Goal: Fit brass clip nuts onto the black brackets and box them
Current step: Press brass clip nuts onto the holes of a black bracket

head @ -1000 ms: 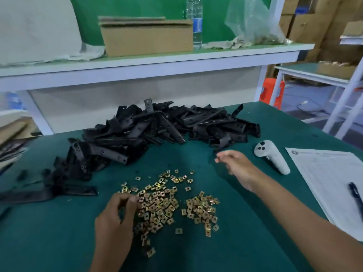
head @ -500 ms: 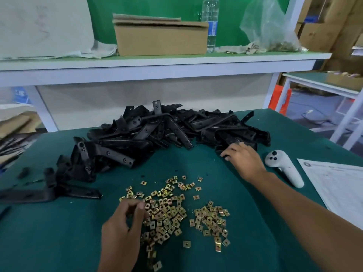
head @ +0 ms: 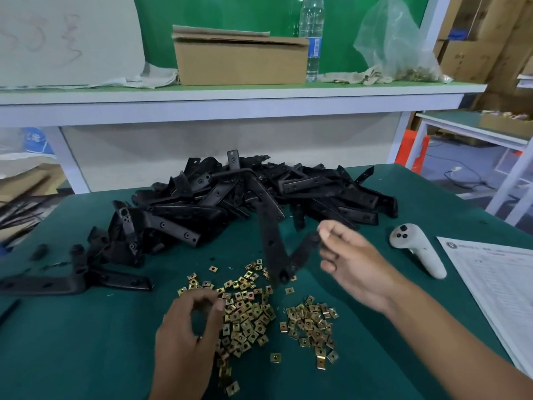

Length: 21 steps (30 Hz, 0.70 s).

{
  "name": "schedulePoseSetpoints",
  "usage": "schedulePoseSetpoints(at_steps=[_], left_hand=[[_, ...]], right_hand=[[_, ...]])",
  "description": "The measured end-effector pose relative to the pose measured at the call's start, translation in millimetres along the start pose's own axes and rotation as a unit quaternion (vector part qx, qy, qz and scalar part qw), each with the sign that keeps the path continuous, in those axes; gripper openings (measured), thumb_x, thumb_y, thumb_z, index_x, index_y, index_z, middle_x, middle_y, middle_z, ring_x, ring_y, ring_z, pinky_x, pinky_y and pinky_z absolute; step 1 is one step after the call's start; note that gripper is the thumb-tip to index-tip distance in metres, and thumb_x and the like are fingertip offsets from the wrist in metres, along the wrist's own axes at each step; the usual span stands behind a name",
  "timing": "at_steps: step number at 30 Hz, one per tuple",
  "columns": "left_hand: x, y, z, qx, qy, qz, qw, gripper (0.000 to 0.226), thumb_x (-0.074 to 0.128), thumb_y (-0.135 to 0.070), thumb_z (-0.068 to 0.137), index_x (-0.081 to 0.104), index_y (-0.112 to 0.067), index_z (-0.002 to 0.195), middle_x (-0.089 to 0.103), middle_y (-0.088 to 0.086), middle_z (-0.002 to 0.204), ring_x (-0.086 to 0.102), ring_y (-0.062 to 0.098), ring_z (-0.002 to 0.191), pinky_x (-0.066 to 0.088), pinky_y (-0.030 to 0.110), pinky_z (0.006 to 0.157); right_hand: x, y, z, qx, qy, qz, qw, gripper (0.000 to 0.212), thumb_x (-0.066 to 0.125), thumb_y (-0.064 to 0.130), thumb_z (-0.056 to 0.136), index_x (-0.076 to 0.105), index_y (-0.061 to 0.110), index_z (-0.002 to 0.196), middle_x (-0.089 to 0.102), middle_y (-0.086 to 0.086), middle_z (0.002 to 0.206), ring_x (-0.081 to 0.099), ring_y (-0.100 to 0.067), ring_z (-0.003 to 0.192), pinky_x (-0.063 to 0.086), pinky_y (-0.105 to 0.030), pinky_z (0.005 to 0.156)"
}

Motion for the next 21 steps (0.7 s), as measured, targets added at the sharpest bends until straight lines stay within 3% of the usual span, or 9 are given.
schedulePoseSetpoints(at_steps=[3, 5, 7, 9, 11, 12, 14, 17, 21], left_hand=[[-1, -20, -1, 0.107, -0.011, 0.048, 0.993, 0.067, 0.067, -0.062, 0.075, 0.054, -0.026, 0.131, 0.048, -0.018, 0.131, 0.040, -0.003, 0.126, 0.038, 0.035, 0.104], [-1, -39, -5, 0.207, -0.003, 0.075, 0.976, 0.079, 0.070, -0.062, 0.074, 0.050, -0.019, 0.137, 0.047, -0.011, 0.143, 0.035, 0.002, 0.138, 0.026, 0.030, 0.115], [5, -53, -10, 0.275, 0.035, 0.075, 0.958, 0.077, 0.065, -0.067, 0.079, 0.051, -0.019, 0.138, 0.054, -0.012, 0.143, 0.039, 0.002, 0.141, 0.023, 0.031, 0.120], [11, -62, -16, 0.311, 0.081, 0.065, 0.945, 0.074, 0.057, -0.073, 0.084, 0.052, -0.023, 0.137, 0.060, -0.026, 0.126, 0.040, -0.013, 0.135, 0.024, 0.026, 0.120], [18, -66, -18, 0.286, 0.142, 0.058, 0.946, 0.075, 0.052, -0.081, 0.083, 0.049, -0.034, 0.142, 0.056, -0.040, 0.107, 0.047, -0.022, 0.118, 0.039, 0.015, 0.108], [20, -66, -18, 0.257, 0.169, 0.059, 0.950, 0.077, 0.050, -0.085, 0.080, 0.044, -0.043, 0.145, 0.053, -0.044, 0.097, 0.055, -0.021, 0.104, 0.048, 0.009, 0.091], [20, -61, -19, 0.221, 0.184, 0.076, 0.955, 0.076, 0.045, -0.091, 0.076, 0.035, -0.059, 0.144, 0.053, -0.041, 0.079, 0.059, -0.014, 0.083, 0.045, 0.003, 0.069], [13, -48, -13, 0.138, 0.161, 0.048, 0.976, 0.064, 0.048, -0.096, 0.067, 0.041, -0.075, 0.127, 0.064, -0.035, 0.075, 0.064, -0.011, 0.082, 0.045, 0.008, 0.068], [2, -32, -1, 0.049, 0.105, -0.084, 0.990, 0.053, 0.069, -0.077, 0.069, 0.055, -0.061, 0.117, 0.072, -0.032, 0.087, 0.067, -0.014, 0.085, 0.048, 0.000, 0.070]], right_hand=[[29, -21, -11, 0.039, 0.071, -0.075, 0.994, 0.012, 0.061, 0.035, 0.092, 0.066, 0.026, 0.088, 0.041, 0.007, 0.074, 0.036, -0.010, 0.067, 0.037, -0.023, 0.069], [43, -32, -16, 0.065, 0.126, -0.102, 0.985, 0.013, 0.061, 0.038, 0.094, 0.068, 0.028, 0.093, 0.045, 0.007, 0.074, 0.038, -0.011, 0.068, 0.038, -0.027, 0.076], [56, -39, -20, 0.075, 0.174, -0.107, 0.976, 0.011, 0.063, 0.039, 0.094, 0.069, 0.030, 0.097, 0.054, 0.008, 0.080, 0.044, -0.011, 0.072, 0.041, -0.023, 0.074], [67, -44, -25, 0.076, 0.216, -0.088, 0.969, 0.007, 0.066, 0.034, 0.096, 0.070, 0.029, 0.100, 0.060, 0.005, 0.091, 0.051, -0.012, 0.082, 0.044, -0.021, 0.073], [72, -49, -27, 0.068, 0.240, -0.100, 0.963, 0.007, 0.064, 0.027, 0.099, 0.067, 0.029, 0.105, 0.060, 0.002, 0.096, 0.054, -0.012, 0.086, 0.044, -0.023, 0.074], [72, -52, -27, 0.062, 0.245, -0.113, 0.961, 0.009, 0.064, 0.026, 0.100, 0.066, 0.029, 0.107, 0.061, 0.002, 0.096, 0.055, -0.010, 0.086, 0.044, -0.022, 0.074], [66, -53, -25, 0.048, 0.233, -0.158, 0.958, 0.012, 0.064, 0.027, 0.100, 0.064, 0.029, 0.112, 0.067, 0.004, 0.099, 0.060, -0.008, 0.090, 0.046, -0.020, 0.080], [41, -48, -20, 0.007, 0.193, -0.344, 0.919, 0.022, 0.067, 0.039, 0.096, 0.060, 0.040, 0.117, 0.064, 0.027, 0.106, 0.057, 0.005, 0.091, 0.042, -0.013, 0.078], [15, -61, -21, 0.018, 0.232, -0.534, 0.813, 0.042, 0.071, 0.058, 0.086, 0.057, 0.047, 0.125, 0.048, 0.031, 0.120, 0.036, 0.010, 0.124, 0.029, -0.022, 0.107]])
Point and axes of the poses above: each hand's wrist, its own z-axis towards the middle knuckle, its own x-axis out of the palm, y = z × x, the point moved 7 cm from there along z, towards the middle knuckle
